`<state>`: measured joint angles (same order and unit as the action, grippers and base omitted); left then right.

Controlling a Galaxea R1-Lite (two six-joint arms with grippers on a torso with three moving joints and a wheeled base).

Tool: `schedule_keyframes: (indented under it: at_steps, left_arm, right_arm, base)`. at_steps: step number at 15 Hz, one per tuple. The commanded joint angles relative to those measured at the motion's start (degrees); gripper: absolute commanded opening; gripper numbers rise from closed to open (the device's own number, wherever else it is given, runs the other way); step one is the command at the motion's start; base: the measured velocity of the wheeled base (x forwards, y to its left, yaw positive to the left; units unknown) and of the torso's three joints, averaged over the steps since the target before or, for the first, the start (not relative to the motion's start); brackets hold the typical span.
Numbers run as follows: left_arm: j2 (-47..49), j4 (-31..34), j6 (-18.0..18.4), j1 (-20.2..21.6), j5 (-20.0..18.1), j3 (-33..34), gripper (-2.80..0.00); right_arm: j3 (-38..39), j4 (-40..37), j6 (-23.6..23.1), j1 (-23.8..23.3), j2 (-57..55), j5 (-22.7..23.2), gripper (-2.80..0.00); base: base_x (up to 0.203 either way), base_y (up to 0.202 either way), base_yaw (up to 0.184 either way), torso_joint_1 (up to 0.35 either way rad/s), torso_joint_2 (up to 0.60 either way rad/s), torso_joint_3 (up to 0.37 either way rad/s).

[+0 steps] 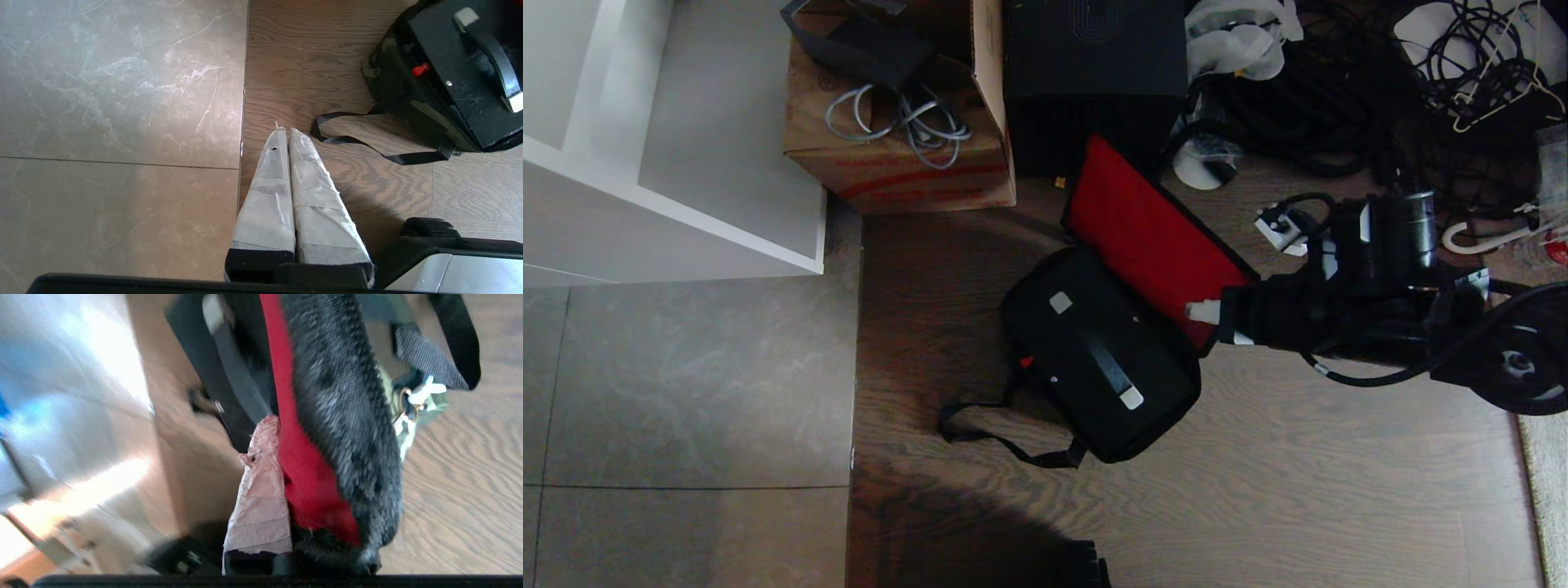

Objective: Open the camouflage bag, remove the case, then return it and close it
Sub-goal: Close the top of the storage box

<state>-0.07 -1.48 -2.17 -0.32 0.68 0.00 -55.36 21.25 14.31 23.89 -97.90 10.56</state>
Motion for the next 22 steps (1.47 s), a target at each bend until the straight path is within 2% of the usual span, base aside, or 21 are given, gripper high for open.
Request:
schedule_keyframes:
  at_steps: [1, 3, 7, 11, 16, 20, 21, 22]
  left_arm:
    - [0.1, 0.0, 0.0, 0.0, 0.0, 0.4, -2.80]
    - [0.1, 0.0, 0.0, 0.0, 0.0, 0.4, -2.80]
    - [0.1, 0.0, 0.0, 0.0, 0.0, 0.4, -2.80]
    - [0.1, 0.0, 0.0, 0.1, 0.0, 0.4, -2.80]
    - [0.1, 0.0, 0.0, 0.1, 0.0, 0.4, -2.80]
    - [0.1, 0.0, 0.0, 0.1, 0.0, 0.4, -2.80]
    - [0.1, 0.0, 0.0, 0.1, 0.0, 0.4, -2.80]
    - [0.1, -0.1, 0.0, 0.0, 0.0, 0.4, -2.80]
  right_arm:
    - [5.6, 0.4, -4.4, 0.0, -0.5, -0.1, -2.80]
    - [9.4, 4.0, -9.5, -0.2, -4.2, -1.3, -2.80]
    - [12.8, 15.0, -16.4, -0.3, -12.3, -2.5, -2.80]
    - [20.0, 15.9, -22.4, -0.5, -11.7, -5.0, -2.80]
    - [20.6, 11.8, -32.2, 2.0, -8.2, -4.4, -2.80]
    - [20.3, 10.5, -33.5, 7.3, -10.3, -4.1, -2.80]
    - [19.7, 10.6, -34.4, 8.4, -11.3, -4.1, 0.00]
    - [18.8, 10.7, -34.6, 10.1, -13.0, -4.1, 0.00]
  base:
    - [0.000, 0.000, 0.000, 0.000, 0.00, 0.000]
    - [0.000, 0.000, 0.000, 0.000, 0.00, 0.000]
    - [0.000, 0.000, 0.000, 0.000, 0.00, 0.000]
    - [0.000, 0.000, 0.000, 0.000, 0.00, 0.000]
    - [0.000, 0.000, 0.000, 0.000, 0.00, 0.000]
    - [0.000, 0.000, 0.000, 0.000, 0.00, 0.000]
    - [0.000, 0.000, 0.000, 0.000, 0.00, 0.000]
    - [0.000, 0.000, 0.000, 0.000, 0.00, 0.000]
